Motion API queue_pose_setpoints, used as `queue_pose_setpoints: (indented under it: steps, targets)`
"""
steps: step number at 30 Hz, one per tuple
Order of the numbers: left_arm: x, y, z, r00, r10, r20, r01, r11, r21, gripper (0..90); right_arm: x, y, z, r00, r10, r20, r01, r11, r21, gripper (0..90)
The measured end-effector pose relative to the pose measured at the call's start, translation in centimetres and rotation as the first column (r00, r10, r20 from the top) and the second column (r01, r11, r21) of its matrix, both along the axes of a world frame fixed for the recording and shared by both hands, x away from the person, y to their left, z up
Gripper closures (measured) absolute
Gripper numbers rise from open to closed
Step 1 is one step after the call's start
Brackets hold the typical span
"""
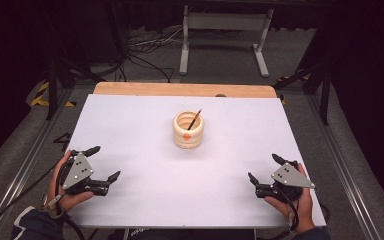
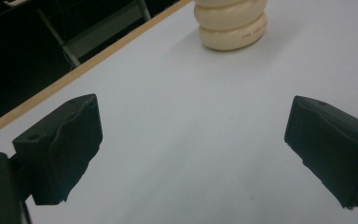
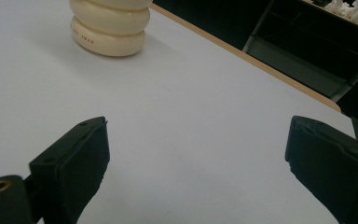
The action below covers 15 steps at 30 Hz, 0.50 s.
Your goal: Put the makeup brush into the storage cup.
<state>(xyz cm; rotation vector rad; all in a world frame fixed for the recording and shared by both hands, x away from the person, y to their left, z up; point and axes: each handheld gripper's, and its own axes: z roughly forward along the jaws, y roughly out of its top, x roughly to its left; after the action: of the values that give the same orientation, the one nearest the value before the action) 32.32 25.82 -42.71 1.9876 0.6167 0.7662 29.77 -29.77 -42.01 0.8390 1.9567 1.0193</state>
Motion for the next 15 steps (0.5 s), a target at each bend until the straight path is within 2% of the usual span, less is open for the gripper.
queue_pose_setpoints:
  steps: [1, 5, 7, 15]
  targets:
    - [0.0, 0.3, -0.2, 0.9999, 0.007, -0.014, -0.007, 1.0000, -0.001, 5.4, 0.0, 0.0, 0.0, 1.0000, 0.001, 0.000, -0.001, 1.000, 0.000, 7.1]
    - [-0.2, 1.1, -0.8, 0.9994, 0.023, -0.026, -0.023, 0.9997, 0.014, 5.3, 0.0, -0.1, 0.0, 1.0000, -0.003, -0.003, 0.003, 1.000, 0.002, 7.1]
    - [-0.4, 1.7, -1.2, 0.9981, 0.039, -0.048, -0.039, 0.9992, 0.004, 5.3, 0.0, -0.1, -0.1, 1.0000, -0.002, -0.004, 0.002, 1.000, 0.001, 7.1]
    - [-1.0, 3.2, -2.0, 0.9942, 0.060, -0.089, -0.062, 0.9979, -0.018, 5.3, 0.1, 0.0, -0.2, 1.0000, -0.001, -0.006, 0.001, 1.000, 0.000, 7.1]
